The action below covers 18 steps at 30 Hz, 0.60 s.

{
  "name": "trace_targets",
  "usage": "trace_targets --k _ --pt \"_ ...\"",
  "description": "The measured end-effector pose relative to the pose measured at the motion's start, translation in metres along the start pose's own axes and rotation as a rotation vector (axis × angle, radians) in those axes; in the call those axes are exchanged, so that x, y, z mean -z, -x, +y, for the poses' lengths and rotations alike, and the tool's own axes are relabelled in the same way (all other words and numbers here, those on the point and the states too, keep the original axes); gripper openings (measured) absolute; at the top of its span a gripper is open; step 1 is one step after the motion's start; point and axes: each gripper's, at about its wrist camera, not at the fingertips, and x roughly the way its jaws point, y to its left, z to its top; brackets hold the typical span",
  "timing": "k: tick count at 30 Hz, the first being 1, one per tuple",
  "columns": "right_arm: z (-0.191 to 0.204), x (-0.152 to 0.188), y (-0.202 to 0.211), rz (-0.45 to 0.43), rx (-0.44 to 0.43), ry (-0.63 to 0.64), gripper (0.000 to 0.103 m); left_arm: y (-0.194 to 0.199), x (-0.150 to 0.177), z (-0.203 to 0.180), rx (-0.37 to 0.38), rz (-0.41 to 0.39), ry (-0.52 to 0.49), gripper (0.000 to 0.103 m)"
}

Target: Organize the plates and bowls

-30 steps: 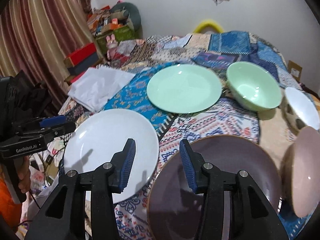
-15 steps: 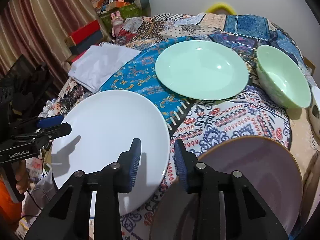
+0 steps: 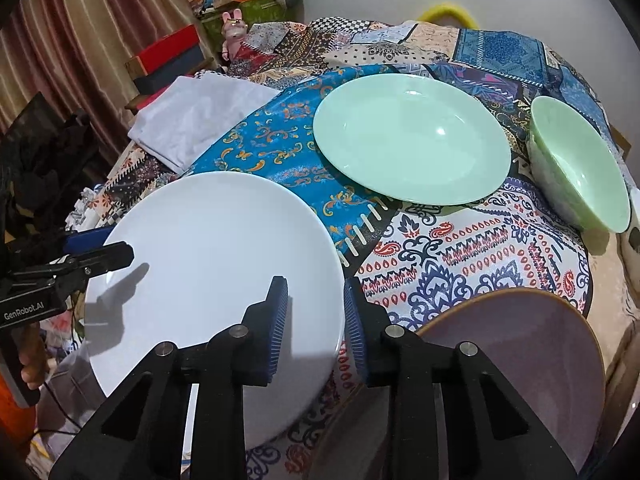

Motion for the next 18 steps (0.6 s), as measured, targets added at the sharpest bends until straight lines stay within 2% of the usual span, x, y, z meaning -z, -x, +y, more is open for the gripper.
trace_targets --k 5,13,18 --pt "0.002 -0.002 -0.001 -0.002 0.028 -0.009 0.024 0.0 0.0 0.005 0.017 0.006 0.0 0.04" --pt "0.01 -0.002 -0.013 0.03 0.102 0.021 0.023 0.006 0.011 0.012 0.041 0.024 0.01 0.039" --pt "0.01 -0.001 -0.01 0.033 0.076 -0.021 0.023 0.009 0.02 0.016 0.048 0.036 0.013 0.039"
